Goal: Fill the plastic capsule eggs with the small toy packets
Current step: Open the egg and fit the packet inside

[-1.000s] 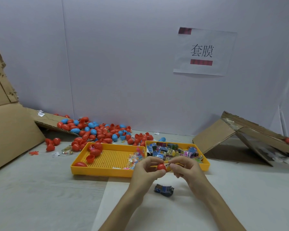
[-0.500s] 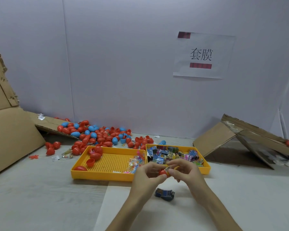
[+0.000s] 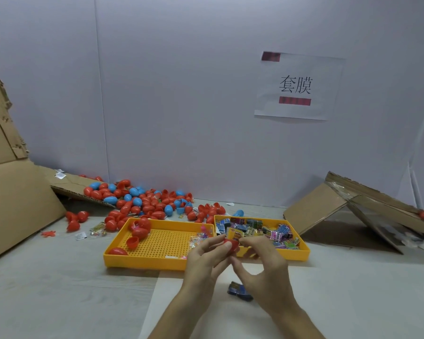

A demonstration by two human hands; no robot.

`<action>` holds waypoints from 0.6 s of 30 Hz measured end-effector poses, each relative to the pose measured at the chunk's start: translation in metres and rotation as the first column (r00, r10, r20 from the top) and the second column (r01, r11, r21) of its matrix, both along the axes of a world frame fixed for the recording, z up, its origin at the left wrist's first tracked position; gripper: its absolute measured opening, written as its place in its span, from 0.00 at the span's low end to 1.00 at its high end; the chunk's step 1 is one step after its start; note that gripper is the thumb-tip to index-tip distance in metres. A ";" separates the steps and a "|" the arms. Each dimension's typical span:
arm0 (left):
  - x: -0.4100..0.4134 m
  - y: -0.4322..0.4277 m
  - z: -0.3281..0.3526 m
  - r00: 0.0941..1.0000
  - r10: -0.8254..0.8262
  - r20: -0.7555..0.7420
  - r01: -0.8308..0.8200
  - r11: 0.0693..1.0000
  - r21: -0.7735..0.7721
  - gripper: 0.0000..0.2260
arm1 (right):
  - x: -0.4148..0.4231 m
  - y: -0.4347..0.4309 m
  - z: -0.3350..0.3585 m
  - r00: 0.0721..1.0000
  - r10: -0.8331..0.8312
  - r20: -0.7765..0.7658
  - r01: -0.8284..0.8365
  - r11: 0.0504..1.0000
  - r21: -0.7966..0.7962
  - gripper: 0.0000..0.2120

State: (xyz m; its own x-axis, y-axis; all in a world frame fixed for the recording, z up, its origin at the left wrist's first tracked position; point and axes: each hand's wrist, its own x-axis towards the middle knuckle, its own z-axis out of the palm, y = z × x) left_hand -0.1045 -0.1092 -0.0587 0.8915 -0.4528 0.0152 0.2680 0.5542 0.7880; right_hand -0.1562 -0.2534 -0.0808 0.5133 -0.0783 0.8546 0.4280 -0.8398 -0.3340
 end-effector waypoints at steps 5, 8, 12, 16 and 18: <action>0.001 0.002 -0.001 0.992 -0.096 -0.087 0.085 0.989 -0.123 0.23 | 0.002 0.010 0.004 0.997 -0.062 0.055 0.066 0.996 -0.059 0.19; 0.000 0.001 -0.001 0.988 -0.102 -0.113 0.085 0.986 -0.146 0.24 | 0.006 0.012 0.010 0.991 -0.124 0.049 0.128 0.988 -0.090 0.20; 0.001 0.001 -0.002 0.992 -0.050 -0.113 0.038 0.993 -0.108 0.22 | 0.014 0.021 0.014 0.987 -0.152 0.056 0.155 0.987 -0.049 0.18; 0.001 0.001 -0.001 0.992 -0.030 -0.124 0.013 0.991 -0.134 0.22 | 0.018 0.031 0.005 0.989 -0.134 0.062 0.133 0.991 0.015 0.19; 0.001 0.001 0.000 0.991 -0.041 -0.125 0.021 0.988 -0.151 0.21 | 0.016 0.031 0.003 0.989 -0.120 0.086 0.118 0.993 0.027 0.16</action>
